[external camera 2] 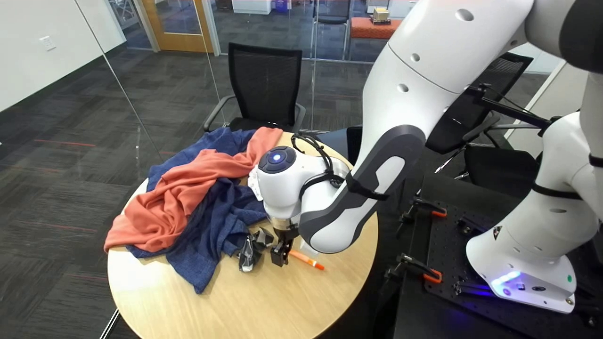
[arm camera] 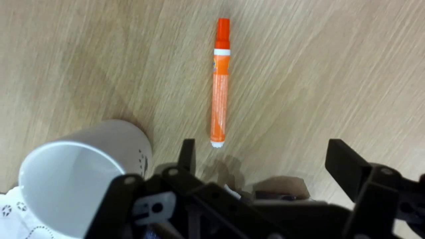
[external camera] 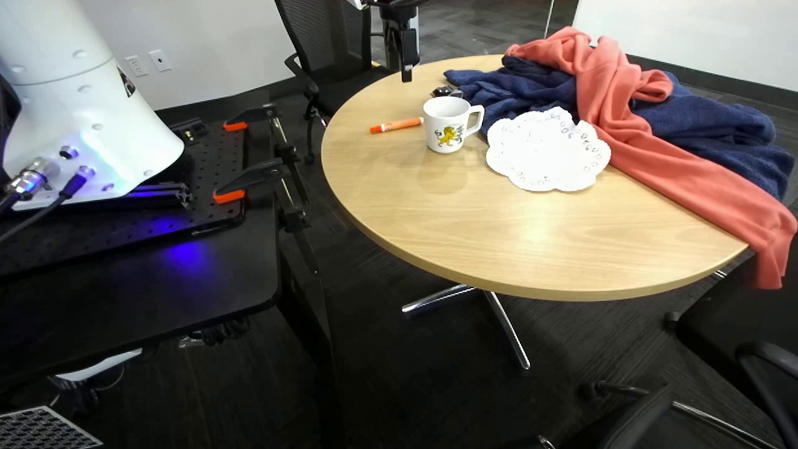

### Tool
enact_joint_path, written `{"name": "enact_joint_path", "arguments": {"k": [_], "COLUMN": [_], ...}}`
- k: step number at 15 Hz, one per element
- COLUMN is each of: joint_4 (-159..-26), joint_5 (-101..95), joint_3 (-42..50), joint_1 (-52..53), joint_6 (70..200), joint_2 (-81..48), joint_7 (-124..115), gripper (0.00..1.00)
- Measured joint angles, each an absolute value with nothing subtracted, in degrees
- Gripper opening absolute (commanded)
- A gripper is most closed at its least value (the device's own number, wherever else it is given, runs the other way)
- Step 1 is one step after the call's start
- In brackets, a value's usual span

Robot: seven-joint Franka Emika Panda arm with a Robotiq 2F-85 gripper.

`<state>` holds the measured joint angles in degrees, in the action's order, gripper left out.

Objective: Remove the orange marker from the mug and put it on the table

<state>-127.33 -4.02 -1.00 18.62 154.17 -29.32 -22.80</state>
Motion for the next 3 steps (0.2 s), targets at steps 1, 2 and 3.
{"name": "enact_joint_path", "arguments": {"k": [1,2,3], "joint_4": [-127.72,-128.16,-128.58], "joint_5": [-4.02,-3.93,-3.93], "joint_3": [-1.02,-1.09,-1.17], "joint_1": [18.61,18.57,18.53], "joint_6": [154.24,154.31,154.38], "joint_2": [-28.69,-28.10,-27.62], "joint_7": [-22.78,-22.73,-22.71], "gripper": [1.00,1.00,1.00]}}
